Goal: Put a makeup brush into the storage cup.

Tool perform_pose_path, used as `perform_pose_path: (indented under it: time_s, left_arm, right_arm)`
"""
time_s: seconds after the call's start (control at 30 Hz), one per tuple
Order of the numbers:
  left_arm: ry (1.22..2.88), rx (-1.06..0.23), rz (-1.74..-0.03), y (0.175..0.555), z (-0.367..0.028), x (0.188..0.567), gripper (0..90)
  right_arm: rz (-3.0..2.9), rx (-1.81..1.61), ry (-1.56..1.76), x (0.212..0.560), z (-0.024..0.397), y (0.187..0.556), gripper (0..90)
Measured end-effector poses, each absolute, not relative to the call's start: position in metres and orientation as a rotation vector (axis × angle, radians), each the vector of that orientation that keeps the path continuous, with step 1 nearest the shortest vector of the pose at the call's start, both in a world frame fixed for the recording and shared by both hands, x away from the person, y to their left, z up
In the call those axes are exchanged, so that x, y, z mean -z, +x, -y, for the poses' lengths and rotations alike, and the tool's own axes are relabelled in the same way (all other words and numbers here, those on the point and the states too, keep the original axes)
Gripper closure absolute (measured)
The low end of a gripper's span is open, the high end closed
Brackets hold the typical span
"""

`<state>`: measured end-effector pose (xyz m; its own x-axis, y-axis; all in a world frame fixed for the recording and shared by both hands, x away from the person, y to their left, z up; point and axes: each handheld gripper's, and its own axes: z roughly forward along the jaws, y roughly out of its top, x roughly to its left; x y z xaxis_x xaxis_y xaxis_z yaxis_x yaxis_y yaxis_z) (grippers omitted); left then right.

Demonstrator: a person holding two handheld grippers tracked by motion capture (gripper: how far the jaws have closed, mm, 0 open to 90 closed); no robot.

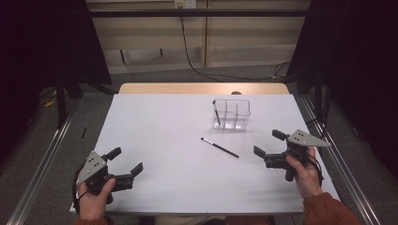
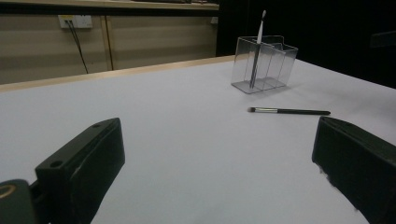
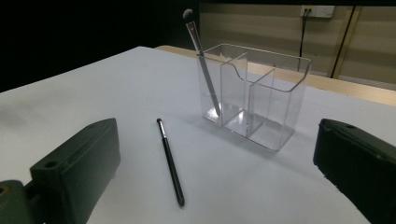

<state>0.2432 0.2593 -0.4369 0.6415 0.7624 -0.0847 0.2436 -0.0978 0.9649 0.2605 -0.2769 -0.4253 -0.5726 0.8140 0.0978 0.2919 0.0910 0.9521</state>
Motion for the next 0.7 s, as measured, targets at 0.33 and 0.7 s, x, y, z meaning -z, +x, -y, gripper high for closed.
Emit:
perform_pose_path:
  time_s: [0.33, 0.7]
  left_arm:
    - [1.666, -0.531, -0.840, 0.244, -0.258, 0.437, 2.5]
    - [1.657, -0.540, -0.862, 0.243, -0.259, 0.437, 2.5]
  right_arm:
    - [-1.938, -1.517, 1.034, 0.417, 0.256, 0.284, 0.5]
    - [-2.039, -1.533, 0.976, 0.404, 0.232, 0.309, 0.7]
